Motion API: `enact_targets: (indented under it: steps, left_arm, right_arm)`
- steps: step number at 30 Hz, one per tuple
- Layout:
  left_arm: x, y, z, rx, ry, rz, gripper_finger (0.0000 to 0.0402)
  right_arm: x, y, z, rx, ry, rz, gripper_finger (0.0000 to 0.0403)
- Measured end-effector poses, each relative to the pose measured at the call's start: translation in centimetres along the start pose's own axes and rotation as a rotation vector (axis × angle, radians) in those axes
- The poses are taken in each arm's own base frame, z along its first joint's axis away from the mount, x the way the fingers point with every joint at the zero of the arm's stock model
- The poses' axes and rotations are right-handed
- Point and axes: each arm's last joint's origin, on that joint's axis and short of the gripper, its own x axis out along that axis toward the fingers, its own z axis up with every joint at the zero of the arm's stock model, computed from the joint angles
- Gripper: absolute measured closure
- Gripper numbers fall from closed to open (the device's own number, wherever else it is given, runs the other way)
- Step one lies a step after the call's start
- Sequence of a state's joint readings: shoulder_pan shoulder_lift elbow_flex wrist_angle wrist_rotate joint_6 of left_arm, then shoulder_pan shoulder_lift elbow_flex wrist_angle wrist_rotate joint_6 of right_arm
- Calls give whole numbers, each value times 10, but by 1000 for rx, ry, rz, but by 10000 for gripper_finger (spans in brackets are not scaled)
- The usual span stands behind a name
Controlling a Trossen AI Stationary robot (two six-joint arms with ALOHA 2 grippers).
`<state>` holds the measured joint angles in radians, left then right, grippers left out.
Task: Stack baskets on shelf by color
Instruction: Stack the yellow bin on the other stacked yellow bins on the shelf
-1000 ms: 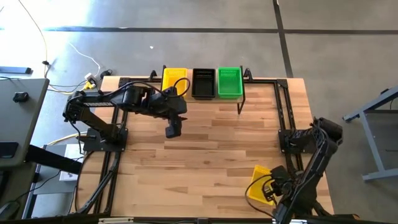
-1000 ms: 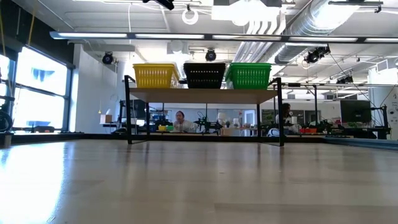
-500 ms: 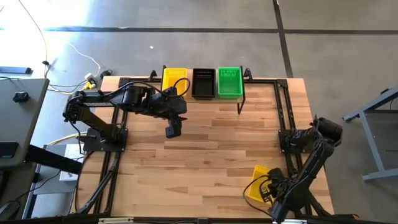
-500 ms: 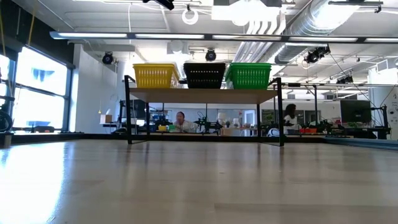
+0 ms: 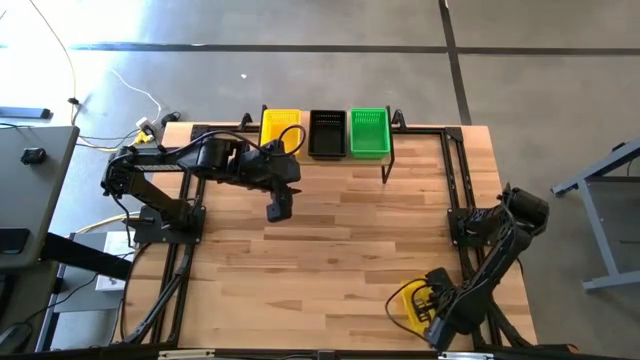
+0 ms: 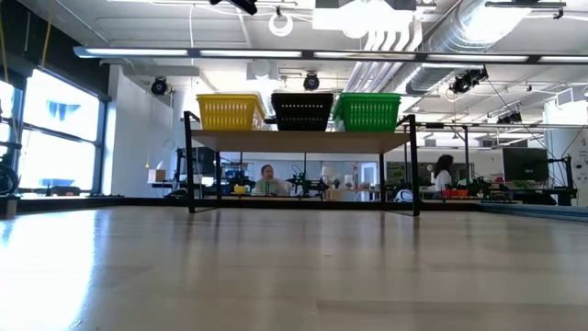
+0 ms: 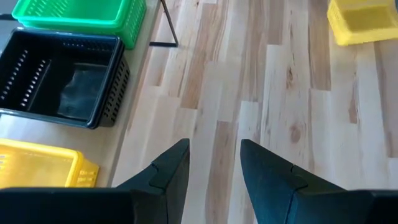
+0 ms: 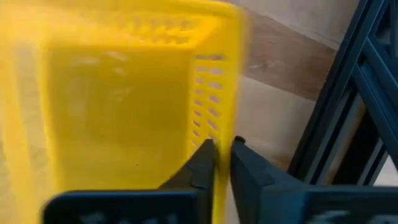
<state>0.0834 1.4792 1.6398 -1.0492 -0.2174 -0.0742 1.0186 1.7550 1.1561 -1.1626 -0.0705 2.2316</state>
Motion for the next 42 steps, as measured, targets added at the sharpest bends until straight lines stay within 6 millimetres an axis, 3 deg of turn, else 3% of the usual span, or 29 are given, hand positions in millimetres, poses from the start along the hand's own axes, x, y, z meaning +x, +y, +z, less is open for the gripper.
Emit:
enact_targets:
  steps: [2,8,15,30,42]
  left_arm:
    - [0,0,0,-15,0,-2,268]
    - [-2,-9,-1,0,-3,-20,268]
    - [-3,-28,-2,22,-2,-57,268]
    - [-24,-84,-15,174,-38,-137,268]
    - [-39,-113,-26,252,-92,-83,268]
  right_arm:
    - [0,1,1,-3,1,-3,394]
    - [-3,6,8,30,14,-9,398]
    - [-27,25,28,110,-13,46,400]
    - [-96,74,94,329,-284,445,402]
    - [-129,95,159,358,-488,572,403]
